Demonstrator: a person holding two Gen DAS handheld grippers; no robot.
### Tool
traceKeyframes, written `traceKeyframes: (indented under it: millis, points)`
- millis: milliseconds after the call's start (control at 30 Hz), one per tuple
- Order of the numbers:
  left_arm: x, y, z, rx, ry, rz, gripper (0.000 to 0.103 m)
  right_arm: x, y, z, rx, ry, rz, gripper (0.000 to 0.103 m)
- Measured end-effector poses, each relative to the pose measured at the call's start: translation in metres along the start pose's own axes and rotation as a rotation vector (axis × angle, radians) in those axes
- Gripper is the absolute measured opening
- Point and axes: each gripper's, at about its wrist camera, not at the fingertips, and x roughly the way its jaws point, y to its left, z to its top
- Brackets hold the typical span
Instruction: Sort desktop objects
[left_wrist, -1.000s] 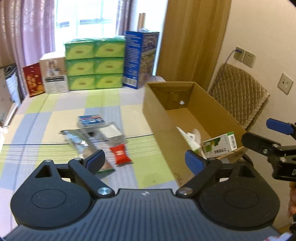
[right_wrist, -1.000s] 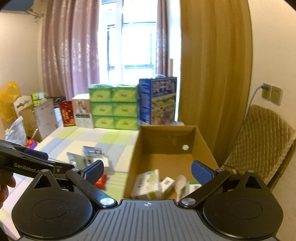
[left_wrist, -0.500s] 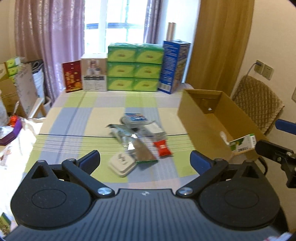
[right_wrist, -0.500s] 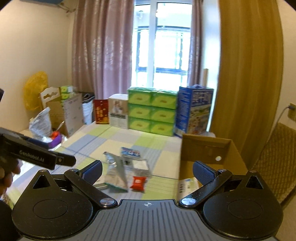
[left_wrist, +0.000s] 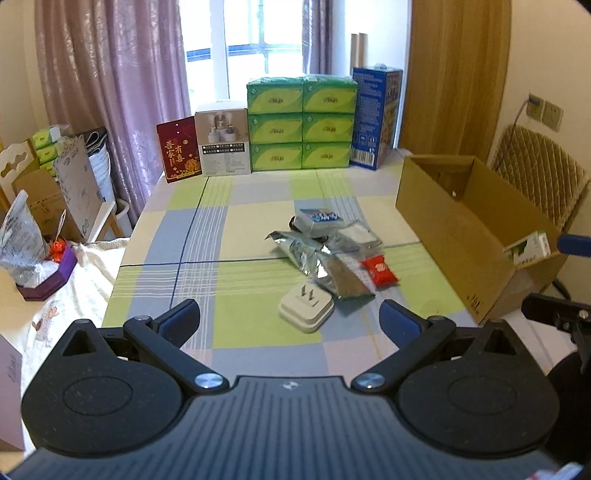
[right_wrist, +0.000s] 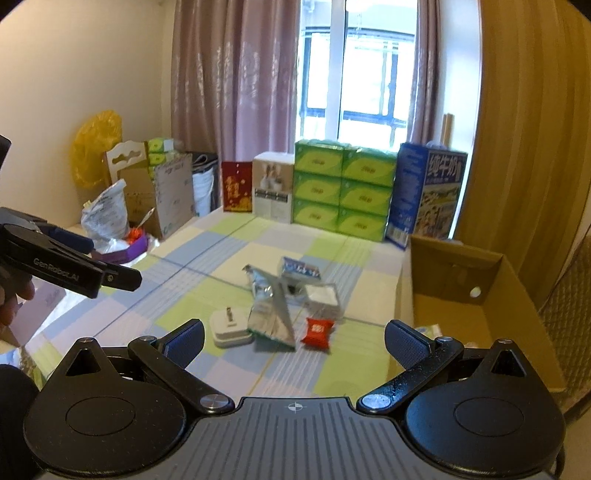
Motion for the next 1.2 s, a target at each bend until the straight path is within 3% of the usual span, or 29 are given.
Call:
traceKeyframes:
  millis: [433,867,1200]
  points:
    - [0.051,0.006,-0.021,0.113,0.074,-0.059,0.101,0.049,-0.005,-0.021,0.049,0.074,-0.015,0.101]
    - [0.131,0.007,-0.027,0.17,0.099,-0.121,0.1,0.131,-0.016,-0.028,0.031,0.118,-0.044,0.1]
    - [0.188,-0.002,-0.029,0.279,0.07,-0.175,0.094,0.193,-0.04,-0.03,0.094,0.181,-0.04,0.083]
